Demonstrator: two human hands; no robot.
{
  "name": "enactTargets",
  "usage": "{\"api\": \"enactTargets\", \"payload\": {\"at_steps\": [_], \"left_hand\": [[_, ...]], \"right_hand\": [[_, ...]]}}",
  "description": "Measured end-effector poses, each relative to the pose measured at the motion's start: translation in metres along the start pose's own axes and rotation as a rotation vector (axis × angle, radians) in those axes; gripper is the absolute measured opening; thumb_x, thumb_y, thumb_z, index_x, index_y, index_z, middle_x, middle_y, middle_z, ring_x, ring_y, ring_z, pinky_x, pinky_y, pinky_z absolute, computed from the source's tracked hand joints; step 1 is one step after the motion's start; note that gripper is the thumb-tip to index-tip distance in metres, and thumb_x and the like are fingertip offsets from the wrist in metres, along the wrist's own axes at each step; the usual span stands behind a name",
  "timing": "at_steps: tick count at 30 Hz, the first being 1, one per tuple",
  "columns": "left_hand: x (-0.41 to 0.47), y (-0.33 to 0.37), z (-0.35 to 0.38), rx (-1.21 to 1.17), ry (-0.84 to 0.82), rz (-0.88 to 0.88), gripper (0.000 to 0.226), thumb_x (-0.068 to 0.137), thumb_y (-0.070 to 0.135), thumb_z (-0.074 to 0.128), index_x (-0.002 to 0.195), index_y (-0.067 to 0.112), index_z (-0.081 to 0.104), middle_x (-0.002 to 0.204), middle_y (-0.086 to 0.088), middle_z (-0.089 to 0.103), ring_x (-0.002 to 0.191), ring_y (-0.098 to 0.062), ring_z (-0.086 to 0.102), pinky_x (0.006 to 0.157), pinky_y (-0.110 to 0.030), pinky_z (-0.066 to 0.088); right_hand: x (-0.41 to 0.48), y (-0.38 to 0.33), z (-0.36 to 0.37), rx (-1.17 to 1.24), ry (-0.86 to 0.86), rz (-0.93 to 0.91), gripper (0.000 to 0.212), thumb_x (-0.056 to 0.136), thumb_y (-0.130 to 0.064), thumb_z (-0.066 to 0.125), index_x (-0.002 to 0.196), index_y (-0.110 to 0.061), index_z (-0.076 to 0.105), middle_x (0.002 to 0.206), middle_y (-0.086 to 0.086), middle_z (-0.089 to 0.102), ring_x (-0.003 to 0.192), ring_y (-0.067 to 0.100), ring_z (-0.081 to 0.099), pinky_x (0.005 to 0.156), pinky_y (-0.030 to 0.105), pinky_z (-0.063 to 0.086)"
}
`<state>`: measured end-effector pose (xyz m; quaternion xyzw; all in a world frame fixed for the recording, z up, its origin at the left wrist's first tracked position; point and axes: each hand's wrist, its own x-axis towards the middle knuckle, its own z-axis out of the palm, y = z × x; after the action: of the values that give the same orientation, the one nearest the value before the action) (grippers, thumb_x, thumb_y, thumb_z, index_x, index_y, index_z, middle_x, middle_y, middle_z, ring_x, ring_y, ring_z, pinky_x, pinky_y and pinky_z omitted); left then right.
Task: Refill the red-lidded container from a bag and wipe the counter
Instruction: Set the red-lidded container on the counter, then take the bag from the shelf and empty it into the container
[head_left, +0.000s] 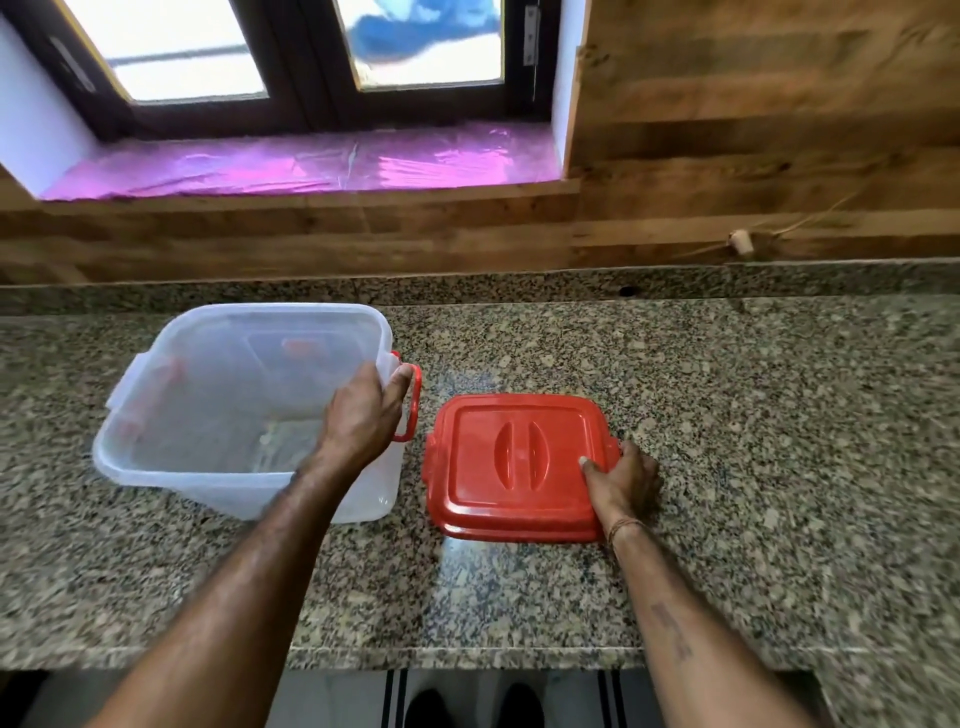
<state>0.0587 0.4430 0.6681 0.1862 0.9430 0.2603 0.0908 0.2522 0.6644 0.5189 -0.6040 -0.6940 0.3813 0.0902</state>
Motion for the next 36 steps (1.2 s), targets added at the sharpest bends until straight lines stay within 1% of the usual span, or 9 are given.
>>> {"api": "enactTargets", "payload": {"at_steps": [2,4,6,8,14,18,24,30,36], "left_hand": [[0.000,0.001,-0.002,-0.022,0.001,-0.016,0.057,0.101,0.062,0.037,0.110,0.009,0.056,0.100,-0.017,0.068,0.093,-0.038,0.064,0.071,-0.039,0.045],[-0.002,-0.001,-0.006,-0.047,-0.002,-0.016,0.059,0.100,0.064,0.038,0.125,0.013,0.054,0.108,-0.014,0.068,0.100,-0.037,0.064,0.075,-0.038,0.046],[-0.004,-0.004,-0.015,-0.069,0.015,0.015,0.068,0.098,0.067,0.040,0.144,0.016,0.046,0.128,-0.016,0.066,0.115,-0.037,0.063,0.086,-0.042,0.050],[-0.004,-0.008,-0.028,-0.104,0.062,0.057,0.074,0.097,0.067,0.042,0.151,0.017,0.042,0.142,-0.015,0.060,0.125,-0.035,0.060,0.096,-0.045,0.050],[-0.003,-0.054,-0.088,-0.184,0.237,0.106,0.069,0.096,0.064,0.050,0.146,0.017,0.050,0.145,-0.007,0.059,0.130,-0.027,0.058,0.102,-0.048,0.051],[-0.007,-0.131,-0.152,-0.211,0.345,0.098,0.062,0.096,0.059,0.054,0.141,0.017,0.054,0.139,-0.007,0.063,0.125,-0.026,0.061,0.099,-0.044,0.052],[-0.010,-0.249,-0.264,-0.235,0.437,0.041,0.065,0.093,0.062,0.057,0.141,0.018,0.054,0.136,-0.009,0.065,0.123,-0.028,0.063,0.097,-0.041,0.052],[-0.014,-0.342,-0.375,-0.152,0.561,-0.049,0.065,0.094,0.062,0.055,0.143,0.020,0.053,0.141,-0.007,0.062,0.125,-0.029,0.061,0.094,-0.036,0.048],[0.002,-0.420,-0.484,-0.106,0.699,-0.133,0.065,0.093,0.064,0.054,0.144,0.023,0.052,0.143,-0.003,0.061,0.125,-0.028,0.061,0.095,-0.038,0.048]], "right_hand": [[-0.009,-0.011,-0.003,0.016,0.028,-0.049,0.062,0.087,-0.042,0.074,0.139,-0.023,0.048,0.141,0.012,0.045,0.123,0.032,0.049,0.099,0.051,0.044],[-0.022,-0.034,-0.007,0.105,0.025,-0.145,0.062,0.091,-0.042,0.069,0.145,-0.023,0.044,0.143,0.010,0.044,0.121,0.027,0.050,0.089,0.043,0.048],[-0.036,-0.063,-0.011,0.179,0.031,-0.270,0.058,0.094,-0.042,0.066,0.144,-0.023,0.044,0.139,0.008,0.049,0.113,0.021,0.055,0.080,0.035,0.051],[-0.053,-0.098,-0.015,0.252,0.033,-0.395,0.054,0.095,-0.042,0.064,0.142,-0.022,0.047,0.132,0.004,0.055,0.105,0.017,0.060,0.075,0.030,0.055],[-0.125,-0.203,-0.010,0.420,-0.024,-0.679,0.038,0.093,-0.039,0.069,0.124,-0.018,0.063,0.106,0.002,0.068,0.087,0.007,0.063,0.077,0.026,0.055],[-0.196,-0.265,0.032,0.463,-0.083,-0.795,0.037,0.090,-0.042,0.069,0.118,-0.019,0.066,0.103,0.002,0.070,0.090,0.013,0.067,0.082,0.032,0.056],[-0.318,-0.342,0.113,0.416,-0.179,-0.948,0.032,0.095,-0.039,0.068,0.120,-0.018,0.066,0.109,-0.002,0.070,0.096,0.011,0.066,0.074,0.015,0.049],[-0.421,-0.437,0.198,0.364,-0.256,-1.107,0.027,0.093,-0.042,0.068,0.111,-0.022,0.068,0.101,0.000,0.072,0.084,0.006,0.067,0.071,0.017,0.049],[-0.495,-0.542,0.264,0.330,-0.343,-1.235,0.042,0.086,-0.062,0.059,0.110,-0.028,0.066,0.097,-0.006,0.071,0.086,0.009,0.068,0.081,0.038,0.059]]}}
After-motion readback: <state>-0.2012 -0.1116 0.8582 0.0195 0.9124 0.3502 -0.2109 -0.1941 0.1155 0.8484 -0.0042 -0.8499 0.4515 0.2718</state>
